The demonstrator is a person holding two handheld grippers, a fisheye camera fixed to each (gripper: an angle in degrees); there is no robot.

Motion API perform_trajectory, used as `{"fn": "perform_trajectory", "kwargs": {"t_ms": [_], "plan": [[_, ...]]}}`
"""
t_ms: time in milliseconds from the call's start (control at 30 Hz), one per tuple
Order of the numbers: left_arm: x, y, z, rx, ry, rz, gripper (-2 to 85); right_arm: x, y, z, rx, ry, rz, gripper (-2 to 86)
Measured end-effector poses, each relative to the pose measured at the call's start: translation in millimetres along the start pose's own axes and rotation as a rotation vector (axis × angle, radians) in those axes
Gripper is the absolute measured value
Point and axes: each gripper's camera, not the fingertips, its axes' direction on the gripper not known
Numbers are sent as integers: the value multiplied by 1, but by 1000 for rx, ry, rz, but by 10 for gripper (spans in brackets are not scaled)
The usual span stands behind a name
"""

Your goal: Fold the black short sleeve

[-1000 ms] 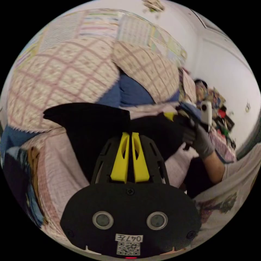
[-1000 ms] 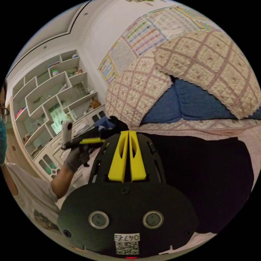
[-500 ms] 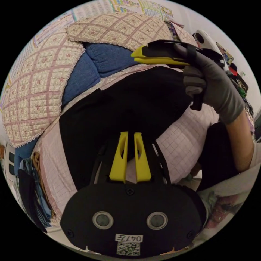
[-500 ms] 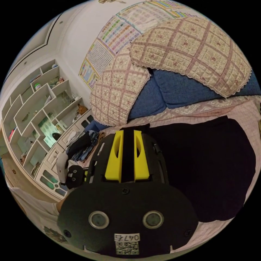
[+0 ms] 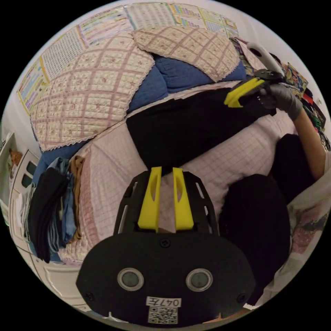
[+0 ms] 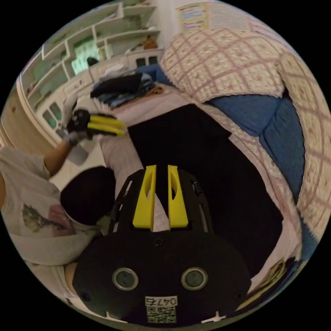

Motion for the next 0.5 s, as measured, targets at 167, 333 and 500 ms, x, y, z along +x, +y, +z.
{"fn": "perform_trajectory", "kwargs": {"t_ms": [167, 333, 500], "plan": [[-21, -4, 6, -13, -55, 94, 74, -34, -11, 44, -201, 47, -167, 34], [-49, -6, 14, -18, -57, 130, 62, -43, -19, 59, -221, 65, -141, 25], [-81, -1, 25, -60, -88, 186, 7, -51, -25, 61, -205, 67, -126, 6]]}}
